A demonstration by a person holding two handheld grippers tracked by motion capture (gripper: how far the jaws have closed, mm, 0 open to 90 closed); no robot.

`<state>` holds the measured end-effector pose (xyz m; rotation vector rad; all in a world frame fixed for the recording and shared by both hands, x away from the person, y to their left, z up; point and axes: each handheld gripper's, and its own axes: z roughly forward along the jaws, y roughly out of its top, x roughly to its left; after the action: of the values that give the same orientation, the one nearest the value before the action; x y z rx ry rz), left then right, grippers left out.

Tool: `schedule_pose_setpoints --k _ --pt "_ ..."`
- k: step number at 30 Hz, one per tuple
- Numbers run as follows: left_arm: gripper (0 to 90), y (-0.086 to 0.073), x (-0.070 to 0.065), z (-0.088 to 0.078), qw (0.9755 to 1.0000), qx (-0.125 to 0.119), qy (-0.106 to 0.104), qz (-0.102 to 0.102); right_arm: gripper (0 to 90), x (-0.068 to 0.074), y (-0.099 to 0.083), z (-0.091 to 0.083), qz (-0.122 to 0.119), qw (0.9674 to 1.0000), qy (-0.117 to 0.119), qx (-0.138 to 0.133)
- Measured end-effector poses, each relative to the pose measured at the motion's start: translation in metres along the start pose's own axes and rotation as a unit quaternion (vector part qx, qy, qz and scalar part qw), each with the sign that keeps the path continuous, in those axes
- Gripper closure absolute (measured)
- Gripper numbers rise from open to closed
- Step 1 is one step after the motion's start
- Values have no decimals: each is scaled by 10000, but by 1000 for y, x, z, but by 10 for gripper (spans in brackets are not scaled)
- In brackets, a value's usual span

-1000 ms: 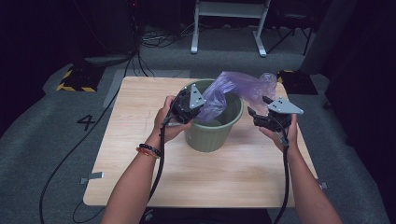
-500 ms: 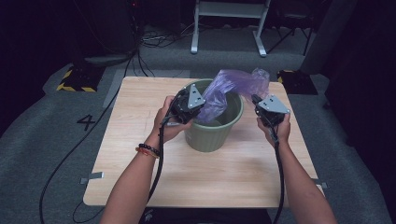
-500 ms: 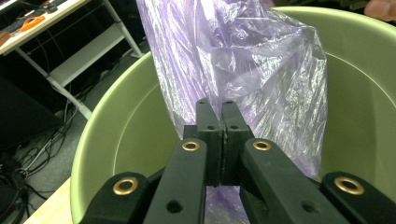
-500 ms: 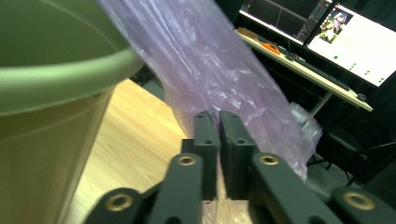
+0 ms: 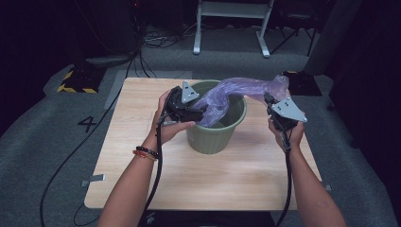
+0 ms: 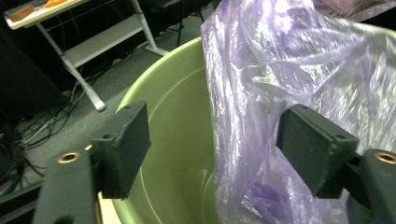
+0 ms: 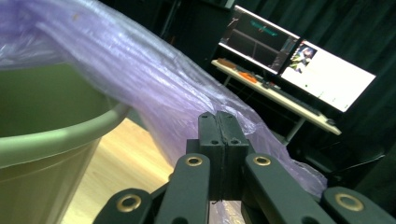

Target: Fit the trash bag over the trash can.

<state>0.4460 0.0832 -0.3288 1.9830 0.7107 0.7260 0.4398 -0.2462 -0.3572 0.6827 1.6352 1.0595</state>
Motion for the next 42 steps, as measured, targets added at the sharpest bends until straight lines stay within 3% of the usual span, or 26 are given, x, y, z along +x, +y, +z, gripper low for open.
schedule_pose_setpoints --k 5,11,13,16,21,23,24,25,26,27,30,33,34,35,37,38,39,40,42 --pt "191 4 -3 -7 9995 -185 -238 85 900 0 6 -9 -34 9999 -2 -141" --pt "182 9 -1 -16 9993 -294 -218 73 900 -4 9 -12 57 9999 -24 -161" --pt "183 9 3 -18 9995 -272 -162 26 900 -11 6 -13 235 9996 -100 -147" --pt "184 9 7 -20 9991 -314 -256 -104 900 -14 5 -14 304 9993 -127 -149" --pt "183 14 -5 -18 9980 -377 -505 -16 900 -4 13 -18 25 9996 -66 -281" --pt "182 21 -18 -15 9970 -401 -650 121 900 8 20 -19 -205 9990 108 -371" --pt "182 21 -18 -15 9970 -401 -650 121 900 12 23 -19 -278 9987 167 -402" --pt "182 24 -22 -14 9967 -408 -674 183 900 12 23 -19 -278 9987 167 -402" --pt "183 28 -30 -12 9964 -399 -704 270 900 20 28 -21 -387 9974 348 -493" --pt "183 28 -30 -12 9964 -399 -704 270 900 20 28 -21 -387 9974 348 -493" --pt "191 33 -43 -7 9960 -345 -719 410 900 38 37 -26 -652 9935 678 -642" --pt "222 34 -47 -4 9957 -316 -746 450 900 47 40 -29 -813 9909 838 -675" --pt "267 34 -50 0 9954 -263 -759 516 900 56 42 -31 -985 9879 961 -709" --pt "302 34 -50 0 9954 -263 -759 516 900 56 42 -31 -985 9879 961 -709" --pt "392 33 -53 2 9955 -233 -719 573 900 66 45 -34 -1068 9844 1167 -768" --pt "392 33 -54 3 9952 -212 -736 606 900 66 45 -34 -1068 9844 1167 -768" --pt "482 32 -54 3 9952 -187 -740 616 900 70 46 -36 -1061 9827 1292 -803" --pt "482 32 -55 4 9953 -169 -702 642 900 70 46 -36 -1061 9827 1292 -803" --pt "604 31 -56 4 9942 -116 -750 768 900 73 47 -38 -1049 9815 1374 -828"
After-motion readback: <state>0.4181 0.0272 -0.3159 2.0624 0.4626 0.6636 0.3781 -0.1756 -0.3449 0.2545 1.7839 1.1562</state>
